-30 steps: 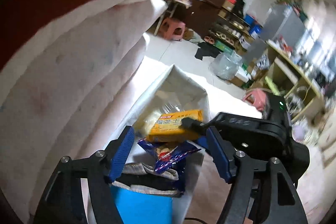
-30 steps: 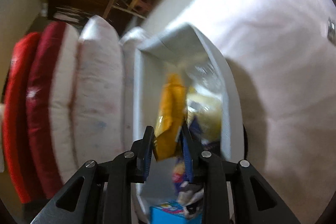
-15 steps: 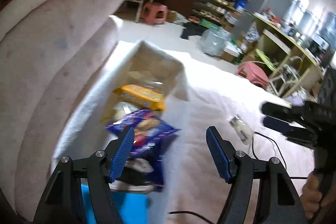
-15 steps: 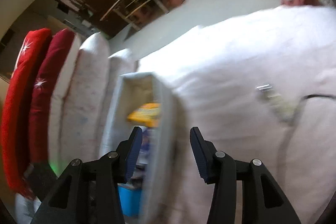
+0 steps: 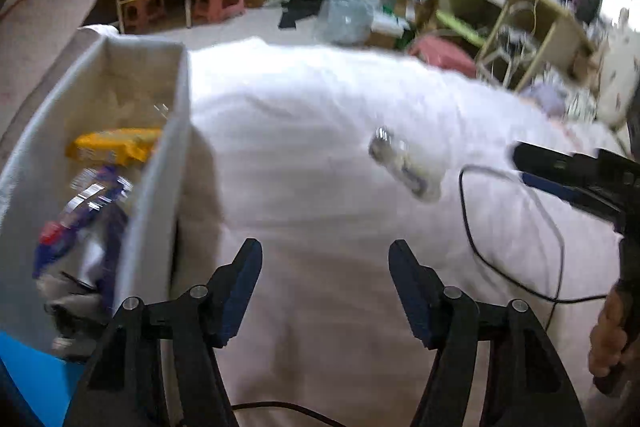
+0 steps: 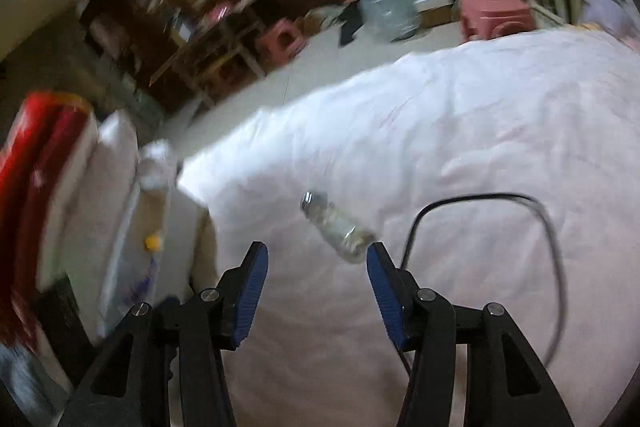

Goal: Organize objects
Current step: 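Grasp the small glass jar of white pieces with the right gripper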

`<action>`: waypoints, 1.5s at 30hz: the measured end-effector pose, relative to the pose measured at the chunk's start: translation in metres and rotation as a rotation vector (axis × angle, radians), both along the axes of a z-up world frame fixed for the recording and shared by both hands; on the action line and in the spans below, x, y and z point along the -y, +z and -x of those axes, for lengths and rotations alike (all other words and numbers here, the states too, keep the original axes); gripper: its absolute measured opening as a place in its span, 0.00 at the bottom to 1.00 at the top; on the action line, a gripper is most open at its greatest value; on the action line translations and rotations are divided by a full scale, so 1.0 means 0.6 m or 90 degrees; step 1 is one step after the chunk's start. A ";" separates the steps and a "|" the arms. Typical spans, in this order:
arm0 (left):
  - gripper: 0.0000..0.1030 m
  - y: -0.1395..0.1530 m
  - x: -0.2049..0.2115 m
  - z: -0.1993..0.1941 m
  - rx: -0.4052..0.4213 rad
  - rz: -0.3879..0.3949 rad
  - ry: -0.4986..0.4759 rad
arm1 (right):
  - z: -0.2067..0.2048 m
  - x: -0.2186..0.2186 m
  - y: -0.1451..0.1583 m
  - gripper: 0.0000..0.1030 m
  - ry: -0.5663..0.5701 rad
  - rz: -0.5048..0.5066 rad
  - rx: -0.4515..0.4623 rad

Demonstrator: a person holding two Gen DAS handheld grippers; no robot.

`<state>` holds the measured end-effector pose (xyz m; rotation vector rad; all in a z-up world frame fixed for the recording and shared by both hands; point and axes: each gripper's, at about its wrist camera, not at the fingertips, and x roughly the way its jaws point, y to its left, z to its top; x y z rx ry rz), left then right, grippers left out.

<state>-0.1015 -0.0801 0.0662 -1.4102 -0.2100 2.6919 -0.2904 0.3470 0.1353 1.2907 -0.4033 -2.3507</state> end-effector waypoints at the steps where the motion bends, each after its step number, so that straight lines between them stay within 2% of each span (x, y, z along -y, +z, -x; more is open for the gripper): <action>1: 0.63 -0.009 -0.005 0.002 0.010 0.005 -0.003 | 0.006 0.026 -0.015 0.49 0.027 -0.034 -0.001; 4: 0.63 -0.024 -0.008 0.007 0.038 0.007 -0.003 | 0.021 0.067 -0.042 0.49 0.073 -0.088 -0.016; 7: 0.63 -0.029 -0.002 0.008 0.046 0.005 0.011 | 0.029 0.078 -0.062 0.49 0.078 -0.092 -0.038; 10: 0.63 -0.032 0.014 0.015 0.053 -0.020 0.031 | 0.041 0.088 -0.082 0.49 0.089 -0.121 -0.057; 16: 0.63 -0.057 0.033 0.027 0.085 -0.048 0.062 | 0.065 0.091 -0.102 0.49 0.093 -0.133 -0.057; 18: 0.63 -0.060 0.032 0.026 0.088 -0.044 0.059 | 0.072 0.092 -0.105 0.49 0.092 -0.145 -0.066; 22: 0.63 -0.053 0.022 0.020 0.070 -0.012 0.042 | 0.094 0.085 -0.127 0.49 0.078 -0.146 -0.044; 24: 0.63 -0.052 0.016 0.018 0.067 0.002 0.034 | 0.099 0.080 -0.141 0.49 0.073 -0.136 -0.028; 27: 0.63 -0.047 0.007 0.015 0.056 0.034 0.028 | 0.103 0.075 -0.163 0.50 0.081 -0.094 0.025; 29: 0.63 -0.042 0.007 0.013 0.041 0.071 0.043 | 0.101 0.073 -0.162 0.41 0.074 -0.089 0.030; 31: 0.62 -0.036 0.008 0.011 0.028 0.099 0.057 | 0.103 0.069 -0.159 0.41 0.071 -0.073 0.045; 36: 0.60 0.000 0.018 -0.005 -0.032 0.083 0.071 | 0.099 0.055 -0.148 0.40 0.055 -0.026 0.066; 40: 0.60 0.026 0.030 -0.019 -0.081 0.062 0.083 | 0.080 0.056 -0.115 0.39 0.063 0.011 0.050; 45: 0.59 0.048 0.047 -0.020 -0.081 0.034 0.092 | 0.049 0.066 -0.053 0.38 0.092 0.082 0.022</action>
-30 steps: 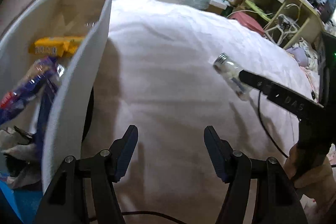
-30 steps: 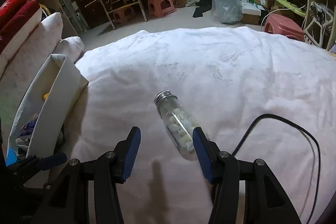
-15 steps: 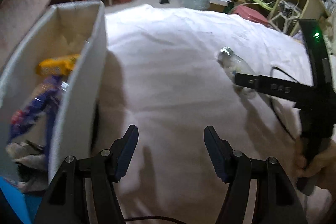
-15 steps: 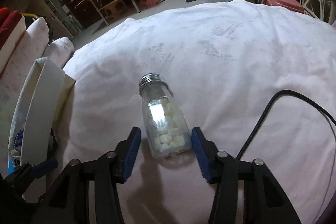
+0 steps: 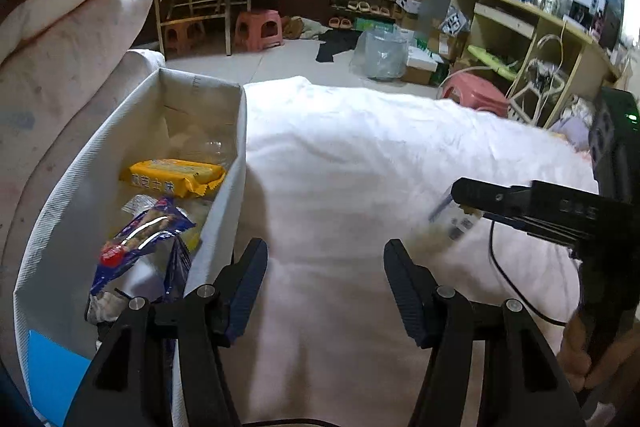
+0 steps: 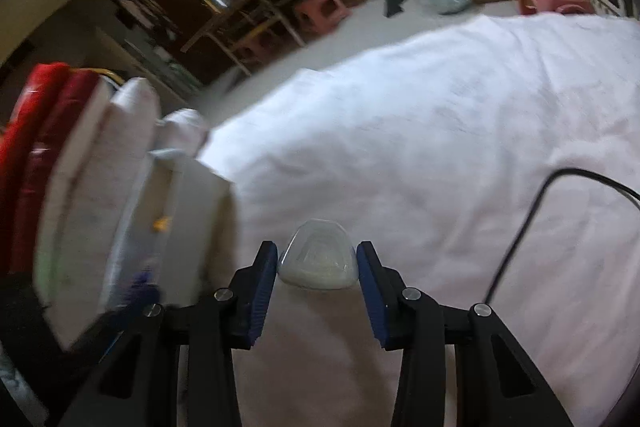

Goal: Organize objects
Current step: 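Carry the glass jar into the white tray and open the right gripper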

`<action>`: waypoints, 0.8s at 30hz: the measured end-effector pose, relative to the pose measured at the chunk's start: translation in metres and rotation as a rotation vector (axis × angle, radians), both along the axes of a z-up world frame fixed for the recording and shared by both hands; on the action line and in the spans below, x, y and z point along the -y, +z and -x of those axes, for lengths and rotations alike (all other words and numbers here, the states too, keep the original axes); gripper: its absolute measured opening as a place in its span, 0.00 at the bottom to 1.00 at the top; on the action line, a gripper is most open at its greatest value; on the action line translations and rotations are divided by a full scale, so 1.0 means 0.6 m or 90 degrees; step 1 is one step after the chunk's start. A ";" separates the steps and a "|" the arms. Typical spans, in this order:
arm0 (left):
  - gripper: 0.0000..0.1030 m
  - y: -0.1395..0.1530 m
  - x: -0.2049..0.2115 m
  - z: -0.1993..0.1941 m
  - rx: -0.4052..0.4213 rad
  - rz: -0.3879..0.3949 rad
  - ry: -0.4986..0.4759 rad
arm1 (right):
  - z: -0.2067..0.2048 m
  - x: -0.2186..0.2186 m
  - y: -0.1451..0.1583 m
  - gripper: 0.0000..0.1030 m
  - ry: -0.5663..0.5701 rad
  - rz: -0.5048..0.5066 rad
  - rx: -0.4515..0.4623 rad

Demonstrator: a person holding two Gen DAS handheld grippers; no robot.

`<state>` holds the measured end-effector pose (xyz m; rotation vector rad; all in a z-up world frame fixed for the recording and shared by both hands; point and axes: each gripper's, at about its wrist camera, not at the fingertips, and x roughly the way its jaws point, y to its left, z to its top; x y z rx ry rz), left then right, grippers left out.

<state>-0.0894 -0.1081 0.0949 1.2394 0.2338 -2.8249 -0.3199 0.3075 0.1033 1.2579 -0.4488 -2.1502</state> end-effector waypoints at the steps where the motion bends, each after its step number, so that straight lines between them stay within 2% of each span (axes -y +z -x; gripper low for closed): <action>1: 0.59 0.006 0.003 -0.001 -0.003 0.001 0.004 | -0.005 0.004 0.012 0.38 0.006 0.010 -0.005; 6: 0.59 0.050 0.021 -0.029 -0.045 0.023 0.029 | -0.030 0.019 0.079 0.38 0.014 0.070 -0.041; 9: 0.59 0.076 0.039 -0.040 -0.067 0.039 0.054 | -0.045 0.038 0.132 0.38 0.018 0.089 -0.085; 12: 0.59 0.091 0.063 -0.044 -0.063 0.039 0.076 | -0.060 0.069 0.181 0.38 0.027 0.093 -0.126; 15: 0.61 0.093 0.098 -0.043 -0.027 0.029 0.113 | -0.072 0.110 0.212 0.38 0.046 0.112 -0.142; 19: 0.59 0.089 0.138 -0.050 -0.010 -0.013 0.121 | -0.080 0.167 0.216 0.38 0.071 0.108 -0.136; 22: 0.58 0.081 0.151 -0.050 0.021 -0.003 0.144 | -0.083 0.215 0.206 0.38 0.079 0.103 -0.132; 24: 0.57 0.071 0.159 -0.047 0.037 -0.022 0.144 | -0.081 0.239 0.198 0.38 0.082 0.104 -0.128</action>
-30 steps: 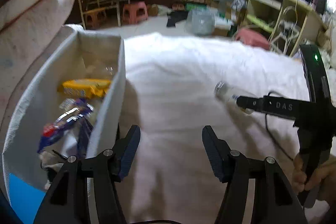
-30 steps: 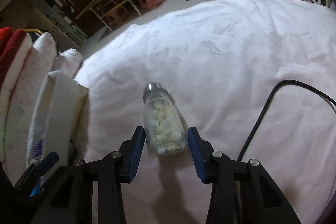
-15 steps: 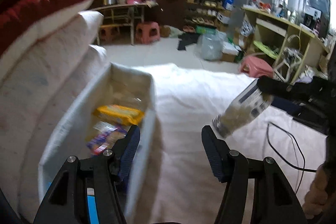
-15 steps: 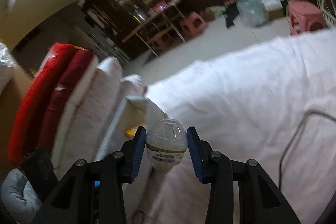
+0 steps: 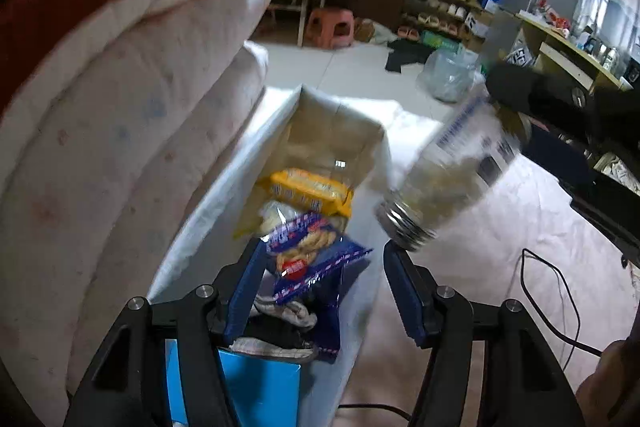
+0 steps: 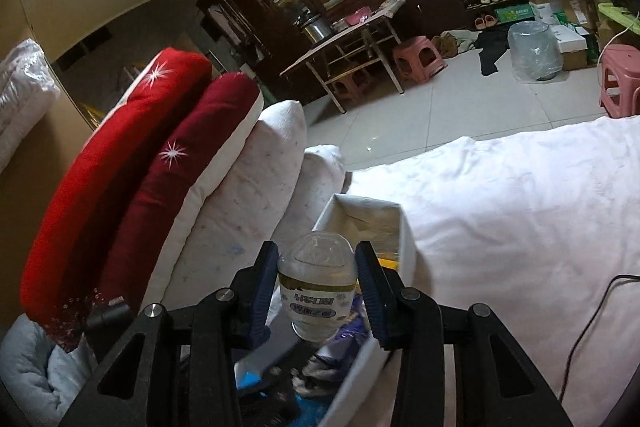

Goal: Organize objects
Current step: 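Carry the glass jar into the white tray and open the right gripper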

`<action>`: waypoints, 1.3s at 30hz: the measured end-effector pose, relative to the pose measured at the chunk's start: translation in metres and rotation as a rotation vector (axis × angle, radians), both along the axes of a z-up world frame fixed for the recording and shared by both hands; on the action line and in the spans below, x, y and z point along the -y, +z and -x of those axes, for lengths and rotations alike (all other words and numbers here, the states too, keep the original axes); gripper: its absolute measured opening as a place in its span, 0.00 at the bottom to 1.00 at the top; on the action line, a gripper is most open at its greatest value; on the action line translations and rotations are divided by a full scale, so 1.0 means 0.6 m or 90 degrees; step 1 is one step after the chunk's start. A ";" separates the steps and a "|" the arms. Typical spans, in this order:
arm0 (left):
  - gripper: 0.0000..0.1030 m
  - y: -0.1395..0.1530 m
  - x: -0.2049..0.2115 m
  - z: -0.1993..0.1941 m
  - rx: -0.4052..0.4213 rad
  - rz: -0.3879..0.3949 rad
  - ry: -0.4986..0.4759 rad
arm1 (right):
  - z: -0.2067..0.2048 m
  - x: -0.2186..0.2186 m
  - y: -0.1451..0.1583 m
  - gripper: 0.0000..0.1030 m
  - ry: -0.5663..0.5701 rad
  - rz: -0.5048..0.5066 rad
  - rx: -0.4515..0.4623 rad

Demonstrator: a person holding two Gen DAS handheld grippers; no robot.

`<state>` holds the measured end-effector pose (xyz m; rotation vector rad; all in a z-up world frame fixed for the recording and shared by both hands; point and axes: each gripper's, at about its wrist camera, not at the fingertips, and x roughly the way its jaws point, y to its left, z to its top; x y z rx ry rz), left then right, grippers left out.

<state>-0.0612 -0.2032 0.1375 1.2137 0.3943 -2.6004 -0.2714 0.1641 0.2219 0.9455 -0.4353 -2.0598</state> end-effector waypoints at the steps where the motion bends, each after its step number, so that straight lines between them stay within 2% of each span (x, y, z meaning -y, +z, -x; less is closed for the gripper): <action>1: 0.56 -0.005 0.003 0.001 0.003 -0.014 0.000 | 0.001 0.007 -0.006 0.38 0.001 0.002 0.004; 3: 0.56 -0.006 0.005 0.000 -0.001 -0.023 0.000 | 0.007 0.023 -0.016 0.38 0.004 0.010 0.019; 8: 0.56 0.002 -0.004 -0.011 0.005 0.031 0.040 | 0.016 0.046 -0.038 0.38 0.010 0.005 0.050; 13: 0.56 -0.006 0.001 -0.006 0.014 -0.020 0.019 | 0.021 0.057 -0.056 0.38 0.014 0.011 0.080; 21: 0.56 -0.009 0.014 -0.007 0.029 -0.053 0.034 | 0.009 0.080 -0.070 0.39 0.057 -0.025 0.112; 28: 0.56 -0.006 0.016 -0.012 0.022 -0.070 0.040 | -0.013 0.058 -0.051 0.39 0.065 -0.095 0.098; 34: 0.53 -0.004 0.012 -0.011 0.021 -0.065 0.038 | -0.035 0.033 -0.063 0.40 0.067 -0.170 0.087; 39: 0.53 -0.004 0.010 -0.007 0.020 -0.060 0.035 | -0.035 0.023 -0.059 0.40 0.068 -0.173 0.088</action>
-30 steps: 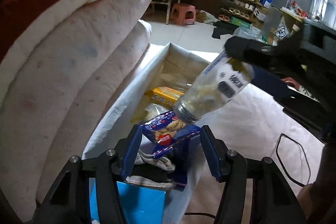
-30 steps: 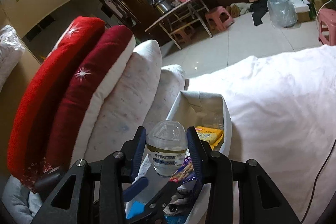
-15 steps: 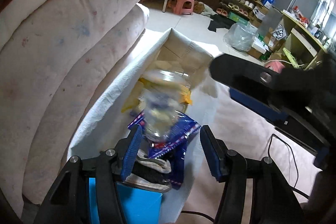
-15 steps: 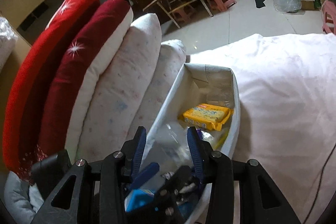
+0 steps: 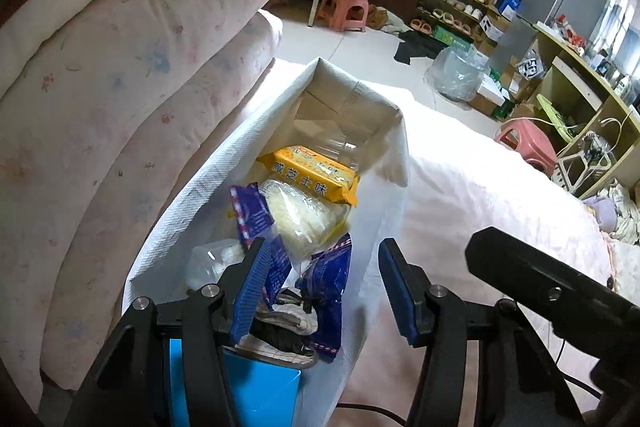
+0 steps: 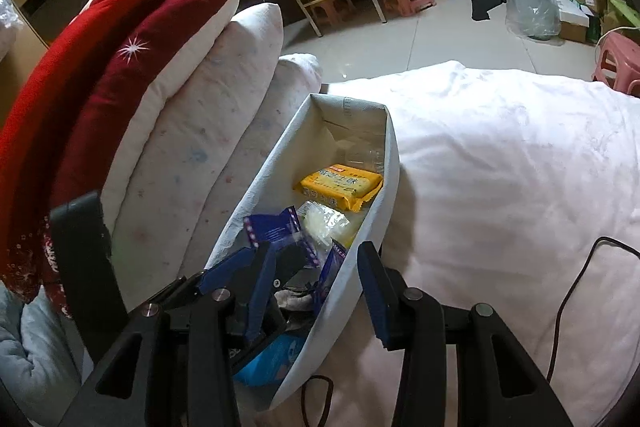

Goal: Organize objects
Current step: 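Carry the glass jar into the white tray and open the right gripper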

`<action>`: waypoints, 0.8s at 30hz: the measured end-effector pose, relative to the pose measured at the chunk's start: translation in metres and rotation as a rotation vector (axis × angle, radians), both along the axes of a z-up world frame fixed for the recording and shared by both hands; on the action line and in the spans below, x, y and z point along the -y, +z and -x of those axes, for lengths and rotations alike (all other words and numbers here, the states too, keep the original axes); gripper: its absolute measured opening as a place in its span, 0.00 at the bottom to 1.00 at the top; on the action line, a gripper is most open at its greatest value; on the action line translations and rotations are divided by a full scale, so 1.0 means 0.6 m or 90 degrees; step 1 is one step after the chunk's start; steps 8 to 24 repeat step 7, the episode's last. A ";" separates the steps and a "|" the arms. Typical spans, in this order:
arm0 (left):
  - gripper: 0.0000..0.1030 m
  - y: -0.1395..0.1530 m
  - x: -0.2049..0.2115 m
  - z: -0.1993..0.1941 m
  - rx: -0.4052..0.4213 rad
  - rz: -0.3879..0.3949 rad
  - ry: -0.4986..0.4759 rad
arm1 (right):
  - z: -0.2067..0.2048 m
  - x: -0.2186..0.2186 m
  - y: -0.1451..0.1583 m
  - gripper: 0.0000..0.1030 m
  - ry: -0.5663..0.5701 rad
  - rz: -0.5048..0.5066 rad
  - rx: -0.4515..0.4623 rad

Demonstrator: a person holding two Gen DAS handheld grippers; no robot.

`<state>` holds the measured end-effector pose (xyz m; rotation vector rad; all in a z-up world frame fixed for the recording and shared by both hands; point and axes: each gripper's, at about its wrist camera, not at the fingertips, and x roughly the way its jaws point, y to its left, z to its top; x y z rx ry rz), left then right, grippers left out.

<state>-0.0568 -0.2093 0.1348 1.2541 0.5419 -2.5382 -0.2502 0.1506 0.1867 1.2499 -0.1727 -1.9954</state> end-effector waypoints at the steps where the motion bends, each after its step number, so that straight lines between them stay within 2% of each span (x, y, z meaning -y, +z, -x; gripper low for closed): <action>1: 0.53 -0.001 0.002 0.002 0.000 0.000 0.001 | -0.001 -0.002 0.003 0.40 0.000 -0.002 -0.004; 7: 0.53 -0.010 0.004 0.011 0.006 -0.015 -0.003 | -0.005 -0.024 0.010 0.40 -0.007 0.001 -0.004; 24: 0.53 -0.010 0.004 0.011 0.006 -0.015 -0.003 | -0.005 -0.024 0.010 0.40 -0.007 0.001 -0.004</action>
